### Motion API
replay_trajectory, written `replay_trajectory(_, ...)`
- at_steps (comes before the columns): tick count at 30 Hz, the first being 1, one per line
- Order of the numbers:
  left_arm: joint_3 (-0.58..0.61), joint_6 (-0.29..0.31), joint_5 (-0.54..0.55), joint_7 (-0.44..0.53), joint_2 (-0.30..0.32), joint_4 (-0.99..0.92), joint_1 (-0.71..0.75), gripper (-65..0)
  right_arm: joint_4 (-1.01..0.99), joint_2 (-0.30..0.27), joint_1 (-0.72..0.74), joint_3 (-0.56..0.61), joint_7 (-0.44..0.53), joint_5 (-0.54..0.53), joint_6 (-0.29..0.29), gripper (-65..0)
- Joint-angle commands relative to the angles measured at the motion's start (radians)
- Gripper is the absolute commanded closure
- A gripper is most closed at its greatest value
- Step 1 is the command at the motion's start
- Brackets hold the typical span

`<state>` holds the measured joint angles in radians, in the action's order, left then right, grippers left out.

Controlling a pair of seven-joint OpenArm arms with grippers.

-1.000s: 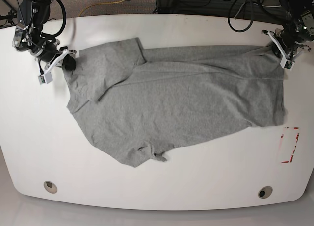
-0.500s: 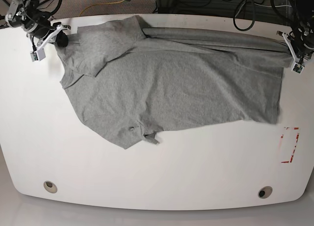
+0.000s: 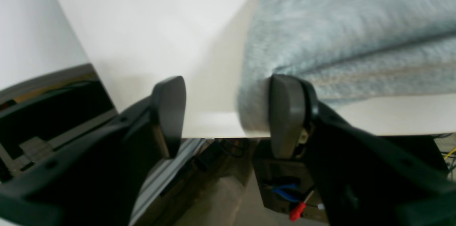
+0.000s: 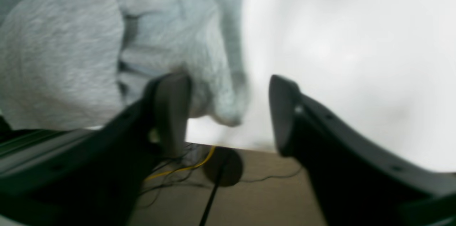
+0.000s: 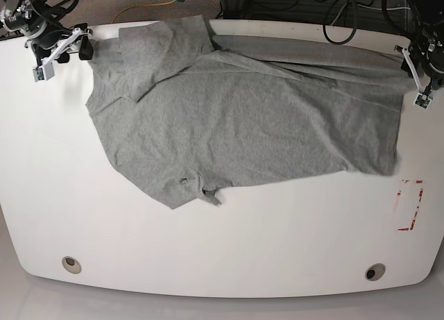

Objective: Fold the T-shirt properly
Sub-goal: 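Drag the shirt edge with both grippers, then open the grippers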

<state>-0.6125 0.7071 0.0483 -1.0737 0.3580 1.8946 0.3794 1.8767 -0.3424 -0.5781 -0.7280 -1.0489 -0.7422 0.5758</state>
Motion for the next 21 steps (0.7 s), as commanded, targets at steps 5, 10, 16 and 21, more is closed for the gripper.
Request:
replay_trajectory(5, -0.014, -0.009, -0.008, -0.059, 0.02, 0.027, -0.004, -34.6, 0.079, -0.004, 0.065, -0.054, -0.057, -0.02, 0.002, -43.8)
replay_trajectory(10, -0.017, -0.009, 0.089, -0.076, 0.02, 0.076, -0.033, -34.4, 0.053, -0.008, 0.186, -0.041, -0.064, -0.012, 0.0, -43.8)
replay_trajectory(16, -0.094, -0.009, 0.308, -0.104, 0.029, 0.089, -0.035, -34.4, -0.07, -0.044, 0.349, 0.063, -0.07, -0.01, -0.007, -43.8)
replay_trajectory(21, -0.12, -0.009, 0.5, -0.148, 0.117, 0.082, -0.035, -34.4, -0.205, -0.051, 0.459, 0.104, -0.064, -0.01, -0.007, -43.8)
